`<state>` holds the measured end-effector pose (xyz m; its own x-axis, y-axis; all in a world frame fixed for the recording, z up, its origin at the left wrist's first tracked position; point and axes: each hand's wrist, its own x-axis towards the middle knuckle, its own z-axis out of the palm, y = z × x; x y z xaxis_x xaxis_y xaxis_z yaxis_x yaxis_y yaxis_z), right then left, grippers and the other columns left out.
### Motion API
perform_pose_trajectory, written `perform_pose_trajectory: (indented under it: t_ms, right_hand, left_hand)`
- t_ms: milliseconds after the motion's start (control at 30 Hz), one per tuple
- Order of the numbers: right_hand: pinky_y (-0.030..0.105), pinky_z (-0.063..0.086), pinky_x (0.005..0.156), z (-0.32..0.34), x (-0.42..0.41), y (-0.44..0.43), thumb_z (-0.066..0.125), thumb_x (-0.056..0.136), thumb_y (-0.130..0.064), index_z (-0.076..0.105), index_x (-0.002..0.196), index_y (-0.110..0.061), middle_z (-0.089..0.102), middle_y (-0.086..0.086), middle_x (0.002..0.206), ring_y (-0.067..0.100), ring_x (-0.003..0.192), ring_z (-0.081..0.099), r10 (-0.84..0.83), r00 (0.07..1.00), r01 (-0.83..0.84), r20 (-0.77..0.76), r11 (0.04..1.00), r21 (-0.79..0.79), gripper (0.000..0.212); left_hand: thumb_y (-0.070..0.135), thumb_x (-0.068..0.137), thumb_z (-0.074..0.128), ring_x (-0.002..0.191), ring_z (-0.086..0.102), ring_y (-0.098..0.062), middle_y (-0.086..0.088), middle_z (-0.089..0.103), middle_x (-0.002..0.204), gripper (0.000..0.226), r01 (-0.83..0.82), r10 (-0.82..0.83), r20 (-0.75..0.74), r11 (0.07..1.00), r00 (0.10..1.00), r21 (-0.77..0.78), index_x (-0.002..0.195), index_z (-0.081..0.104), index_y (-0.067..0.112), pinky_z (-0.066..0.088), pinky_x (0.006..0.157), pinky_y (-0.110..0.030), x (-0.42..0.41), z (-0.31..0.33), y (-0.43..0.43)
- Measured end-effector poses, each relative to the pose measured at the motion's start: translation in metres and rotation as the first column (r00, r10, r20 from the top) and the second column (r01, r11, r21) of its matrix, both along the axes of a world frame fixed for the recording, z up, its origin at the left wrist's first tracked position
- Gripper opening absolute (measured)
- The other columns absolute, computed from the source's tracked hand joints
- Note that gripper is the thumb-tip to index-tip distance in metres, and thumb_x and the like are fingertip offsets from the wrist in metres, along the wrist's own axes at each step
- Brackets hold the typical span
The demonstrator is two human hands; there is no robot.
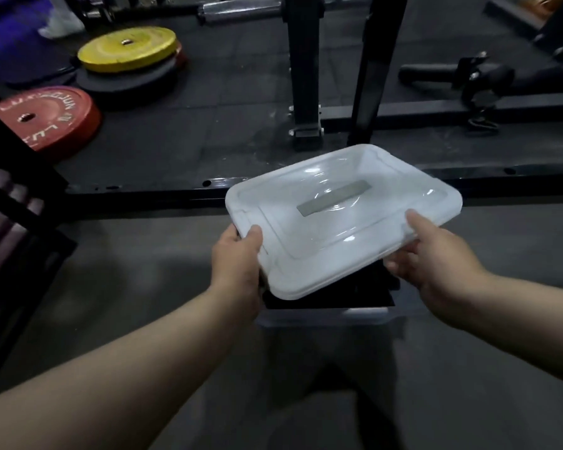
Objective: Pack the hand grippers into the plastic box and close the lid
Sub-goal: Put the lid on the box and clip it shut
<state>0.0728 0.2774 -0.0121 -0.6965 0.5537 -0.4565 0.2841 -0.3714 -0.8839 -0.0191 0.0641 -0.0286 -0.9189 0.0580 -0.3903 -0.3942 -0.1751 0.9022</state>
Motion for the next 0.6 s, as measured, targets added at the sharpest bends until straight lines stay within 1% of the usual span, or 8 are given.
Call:
perform_pose_trajectory:
  t_ms: [67, 133, 200, 267, 367, 433, 500, 600]
  right_hand:
    - [0.029, 0.052, 0.064, -0.002, -0.004, 0.021, 0.046, 0.094, -0.041, 0.064, 0.108, -0.019, 0.072, 0.002, 0.098, 0.019, 0.077, 0.067, -0.128, 0.99, 0.132, 0.062, 0.989, -0.063, 0.032]
    - [0.027, 0.049, 0.06, -0.003, -0.005, 0.041, 0.044, 0.089, -0.038, 0.064, 0.115, -0.015, 0.071, 0.002, 0.097, 0.019, 0.064, 0.063, -0.182, 0.977, 0.191, 0.115, 0.979, -0.074, 0.04]
    - [0.027, 0.044, 0.053, -0.009, -0.003, 0.055, 0.041, 0.088, -0.039, 0.061, 0.111, -0.011, 0.067, 0.003, 0.077, 0.016, 0.044, 0.053, -0.146, 0.974, 0.152, 0.172, 0.988, -0.02, 0.042]
    - [0.03, 0.045, 0.056, -0.016, 0.001, 0.059, 0.041, 0.089, -0.035, 0.064, 0.092, -0.013, 0.063, -0.001, 0.059, 0.014, 0.038, 0.05, -0.067, 0.972, 0.062, 0.227, 0.998, 0.031, 0.032]
    - [0.032, 0.05, 0.062, -0.023, 0.009, 0.058, 0.048, 0.09, -0.03, 0.066, 0.086, -0.013, 0.067, 0.005, 0.073, 0.019, 0.057, 0.059, 0.007, 0.959, -0.072, 0.283, 0.973, 0.22, 0.025]
    - [0.034, 0.047, 0.061, -0.027, 0.013, 0.059, 0.049, 0.088, -0.033, 0.065, 0.083, -0.008, 0.063, 0.011, 0.076, 0.026, 0.065, 0.056, 0.067, 0.946, -0.208, 0.318, 0.878, 0.431, 0.03]
    - [0.037, 0.046, 0.063, -0.034, 0.017, 0.065, 0.044, 0.084, -0.041, 0.057, 0.073, -0.009, 0.061, 0.008, 0.071, 0.029, 0.066, 0.055, 0.132, 0.887, -0.412, 0.443, 0.66, 0.629, 0.037]
    - [0.04, 0.048, 0.07, -0.037, 0.023, 0.07, 0.037, 0.095, -0.045, 0.053, 0.085, -0.019, 0.061, 0.002, 0.082, 0.024, 0.075, 0.057, 0.15, 0.782, -0.601, 0.605, 0.434, 0.671, 0.032]
  left_hand:
    - [0.01, 0.099, 0.048, 0.094, 0.071, -0.033, -0.011, 0.075, 0.101, 0.023, -0.001, 0.002, 0.02, 0.999, 1.0, -0.041, 0.112, 0.066, 0.014, 0.058, 0.082, -0.052, -0.007, 0.0, -0.008]
    - [0.01, 0.099, 0.048, 0.095, 0.071, -0.034, -0.011, 0.075, 0.099, 0.024, 0.018, -0.016, 0.021, 0.997, 1.0, -0.082, 0.11, 0.068, 0.016, 0.057, 0.083, -0.053, -0.011, -0.003, -0.017]
    - [0.013, 0.099, 0.048, 0.095, 0.071, -0.032, -0.008, 0.075, 0.099, 0.024, 0.056, -0.058, -0.013, 0.986, 0.998, -0.154, 0.109, 0.069, 0.02, 0.057, 0.085, -0.052, -0.013, -0.01, -0.024]
    - [0.023, 0.097, 0.05, 0.092, 0.071, -0.027, -0.001, 0.075, 0.094, 0.021, 0.067, -0.099, -0.082, 0.943, 0.992, -0.326, 0.103, 0.07, 0.024, 0.058, 0.084, -0.046, -0.012, -0.015, -0.025]
    - [0.04, 0.093, 0.049, 0.084, 0.066, -0.019, 0.002, 0.07, 0.095, 0.024, 0.022, -0.164, -0.172, 0.78, 0.971, -0.625, 0.098, 0.067, 0.025, 0.056, 0.078, -0.036, -0.01, -0.023, -0.022]
    - [0.041, 0.094, 0.047, 0.086, 0.063, -0.022, -0.004, 0.061, 0.107, 0.027, 0.016, -0.199, -0.185, 0.722, 0.962, -0.692, 0.103, 0.065, 0.022, 0.052, 0.079, -0.034, -0.012, -0.029, -0.018]
    - [0.037, 0.096, 0.045, 0.092, 0.06, -0.025, -0.004, 0.049, 0.115, 0.03, 0.02, -0.208, -0.176, 0.7, 0.962, -0.714, 0.111, 0.063, 0.018, 0.048, 0.087, -0.032, -0.013, -0.03, -0.013]
    - [0.037, 0.097, 0.046, 0.102, 0.053, -0.025, 0.0, 0.037, 0.117, 0.03, 0.011, -0.191, -0.158, 0.67, 0.969, -0.742, 0.114, 0.062, 0.018, 0.042, 0.095, -0.031, -0.017, -0.028, -0.012]
